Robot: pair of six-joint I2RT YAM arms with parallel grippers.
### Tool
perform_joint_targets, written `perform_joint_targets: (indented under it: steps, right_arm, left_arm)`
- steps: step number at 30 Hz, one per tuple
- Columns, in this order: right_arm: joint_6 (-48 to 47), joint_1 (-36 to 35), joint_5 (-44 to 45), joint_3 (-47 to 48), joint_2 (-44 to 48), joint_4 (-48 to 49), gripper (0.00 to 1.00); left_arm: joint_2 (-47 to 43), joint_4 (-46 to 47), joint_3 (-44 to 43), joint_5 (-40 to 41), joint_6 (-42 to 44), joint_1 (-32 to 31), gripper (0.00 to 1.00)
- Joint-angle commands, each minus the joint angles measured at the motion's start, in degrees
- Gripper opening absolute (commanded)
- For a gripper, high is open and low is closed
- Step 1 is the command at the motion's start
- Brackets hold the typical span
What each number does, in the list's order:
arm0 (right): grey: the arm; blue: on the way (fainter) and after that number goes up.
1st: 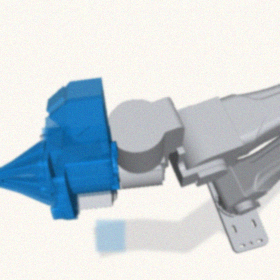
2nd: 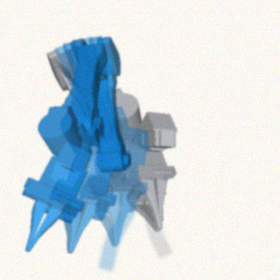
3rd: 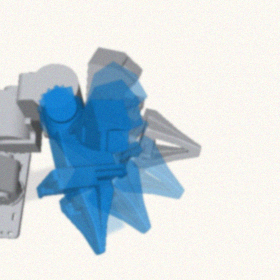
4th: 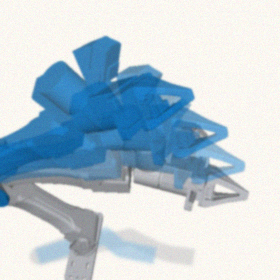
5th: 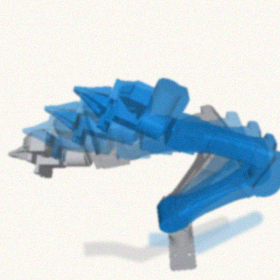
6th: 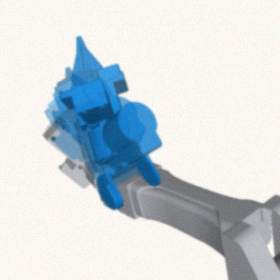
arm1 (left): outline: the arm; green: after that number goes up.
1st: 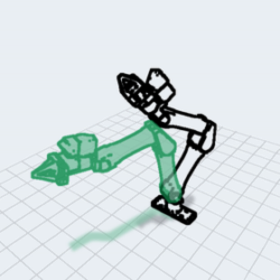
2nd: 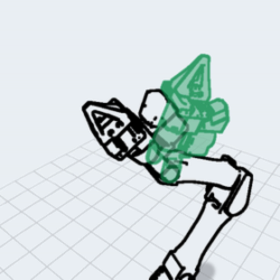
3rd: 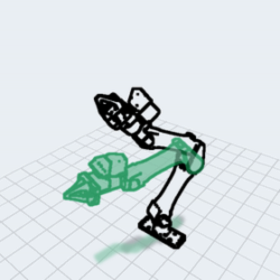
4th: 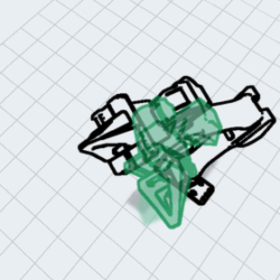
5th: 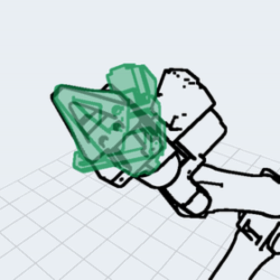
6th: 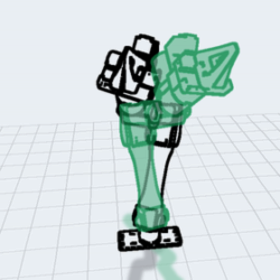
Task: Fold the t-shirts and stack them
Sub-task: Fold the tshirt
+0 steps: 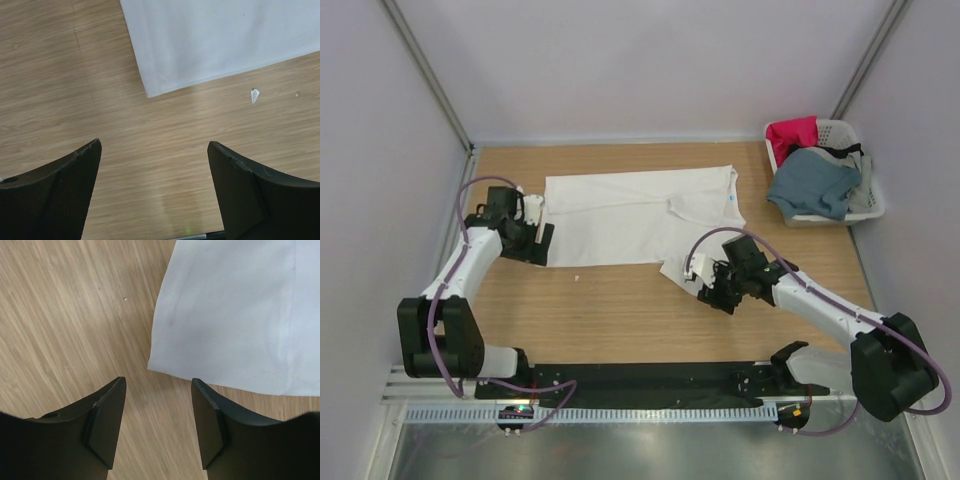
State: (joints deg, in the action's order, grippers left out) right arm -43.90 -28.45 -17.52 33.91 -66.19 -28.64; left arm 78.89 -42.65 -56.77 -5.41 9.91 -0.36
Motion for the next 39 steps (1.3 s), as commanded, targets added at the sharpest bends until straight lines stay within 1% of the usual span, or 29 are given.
perform_joint_targets:
  steps: [1,8,13,18,19,21,22,23,26,32,39]
  right_arm:
    - [-1.3,-0.4,0.6,-0.7,-1.2,4.8,0.60]
    - [-2.2,-0.4,0.5,-1.7,-3.7,6.5,0.58]
    - [-1.8,-0.4,0.5,-1.7,-5.3,8.4,0.56]
    - [-1.8,-0.4,0.8,-2.2,-6.4,10.5,0.49]
    - [-2.0,-0.4,1.0,-2.2,-6.4,11.0,0.47]
    - [-1.9,-0.4,1.3,-2.3,-6.7,11.5,0.37]
    - [-1.9,-0.4,1.3,-2.4,-6.8,11.9,0.32]
    - [-1.8,-0.3,1.3,-2.4,-6.6,11.9,0.23]
    - [-1.6,-0.5,1.5,-2.2,-6.3,11.9,0.09]
    - [-1.7,-0.4,1.9,-2.4,-6.0,11.4,0.07]
    - [-1.5,-0.3,2.1,-2.4,-5.5,11.7,0.07]
  left_arm:
    - [-0.3,2.4,-2.1,0.9,0.5,0.1,0.88]
    - [2.2,2.0,-4.7,0.5,0.0,0.1,0.86]
    - [3.1,1.6,-4.8,0.2,-0.2,0.1,0.85]
    - [5.0,-0.2,-4.7,0.8,-1.3,0.1,0.83]
    - [5.3,-0.6,-4.9,0.8,-1.6,0.1,0.83]
    - [6.4,-1.3,-4.9,0.1,-2.7,0.1,0.82]
    - [6.8,-1.3,-4.7,0.1,-3.0,1.8,0.82]
    - [7.2,-1.3,-4.6,0.1,-3.3,2.2,0.82]
    - [8.9,-0.2,-4.1,0.7,-4.2,3.4,0.81]
    - [12.7,1.6,-4.9,0.4,-4.5,4.4,0.78]
    - [18.3,1.9,-7.6,-4.2,-4.7,4.4,0.67]
